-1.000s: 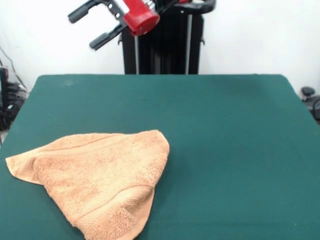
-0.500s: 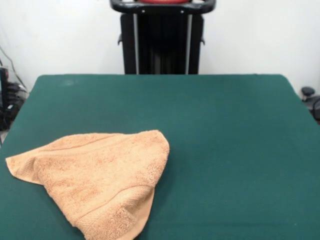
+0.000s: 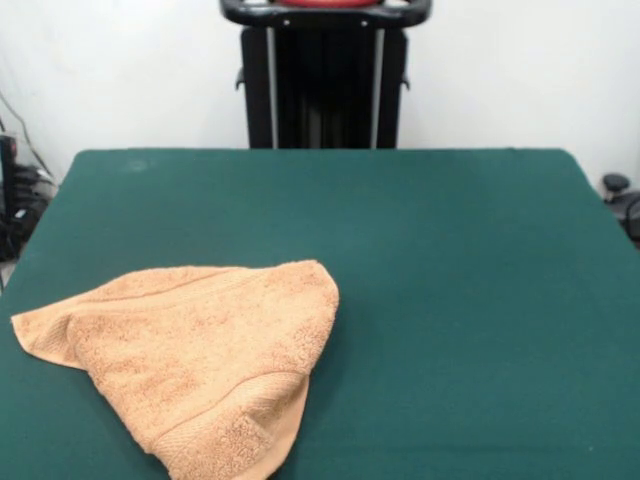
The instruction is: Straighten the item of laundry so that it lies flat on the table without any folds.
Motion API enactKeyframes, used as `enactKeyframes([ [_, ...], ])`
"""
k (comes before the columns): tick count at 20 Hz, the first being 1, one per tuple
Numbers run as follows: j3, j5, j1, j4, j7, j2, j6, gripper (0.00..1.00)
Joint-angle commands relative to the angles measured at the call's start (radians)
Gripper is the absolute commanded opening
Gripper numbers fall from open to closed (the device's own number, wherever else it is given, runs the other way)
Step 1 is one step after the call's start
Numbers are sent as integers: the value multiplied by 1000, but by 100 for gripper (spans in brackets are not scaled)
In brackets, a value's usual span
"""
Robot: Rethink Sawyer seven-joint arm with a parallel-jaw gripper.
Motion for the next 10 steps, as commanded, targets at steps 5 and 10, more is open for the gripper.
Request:
enactKeyframes([
  [5, 204, 30, -28, -55, 163, 152, 1, 100],
  [10, 174, 75, 9, -72, 196, 190, 60, 100],
])
